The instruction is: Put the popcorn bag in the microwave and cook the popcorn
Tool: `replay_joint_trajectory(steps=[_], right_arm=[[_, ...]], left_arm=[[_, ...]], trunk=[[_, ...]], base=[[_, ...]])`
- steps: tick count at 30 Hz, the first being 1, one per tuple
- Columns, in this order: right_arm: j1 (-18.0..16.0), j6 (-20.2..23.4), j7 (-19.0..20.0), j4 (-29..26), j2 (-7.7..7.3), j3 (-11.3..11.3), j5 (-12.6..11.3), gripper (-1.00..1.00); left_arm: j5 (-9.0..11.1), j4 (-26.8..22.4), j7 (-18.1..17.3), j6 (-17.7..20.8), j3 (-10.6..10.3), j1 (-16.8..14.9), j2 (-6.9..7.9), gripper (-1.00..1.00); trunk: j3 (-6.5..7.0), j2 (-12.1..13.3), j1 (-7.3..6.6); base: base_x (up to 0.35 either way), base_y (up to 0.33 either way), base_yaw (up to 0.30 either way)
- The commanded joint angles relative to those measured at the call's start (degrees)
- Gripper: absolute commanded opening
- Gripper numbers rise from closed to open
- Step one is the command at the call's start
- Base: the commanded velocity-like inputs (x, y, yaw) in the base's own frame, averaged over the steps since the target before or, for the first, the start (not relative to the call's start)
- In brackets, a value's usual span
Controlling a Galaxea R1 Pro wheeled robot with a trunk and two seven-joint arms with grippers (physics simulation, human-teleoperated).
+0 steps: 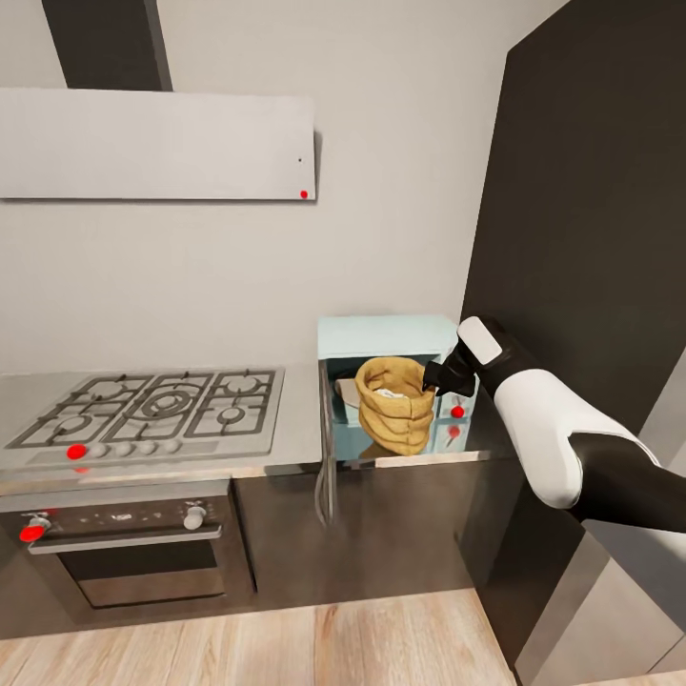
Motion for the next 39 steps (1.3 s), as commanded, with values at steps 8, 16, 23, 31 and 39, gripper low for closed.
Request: replay_joint_trajectory(steps=[8,16,23,31,39], right_arm=[[0.1,0.1,-0.5,-0.4,0.05,-0.7,-0.6,-1.00],[0.2,0.1,-0.6,-0.4,0.05,-0.7,-0.6,-1.00],[0.2,0.1,-0.6,-0.4,0.05,-0.6,-0.6,-1.00],[0.1,0.1,-0.5,-0.4,0.05,-0.6,-0.6,-1.00],[0.2,0.1,-0.5,-0.4,0.05,-0.6,-0.6,-1.00]], left_arm=[[0.0,0.1,-0.1,-0.2,0.4,0.0,-0.02,1.00],[0.0,0.1,-0.1,-0.2,0.4,0.0,0.05,1.00],[0.0,0.0,-0.1,-0.1,0.4,-0.1,0.09,1.00],[0.0,0.0,-0.1,-0.2,0.4,-0.1,0.15,1.00],[0.0,0.0,-0.1,-0.2,0.4,0.0,0.28,1.00]], trunk=[[-1.52,-3.3,1.77],[-1.70,-3.7,1.99],[-1.70,-3.7,1.99],[-1.70,-3.7,1.99],[-1.70,-3.7,1.99]], base=[[0.000,0.000,0.000],[0.000,0.000,0.000],[0.102,0.000,0.000],[0.056,0.000,0.000],[0.115,0.000,0.000]])
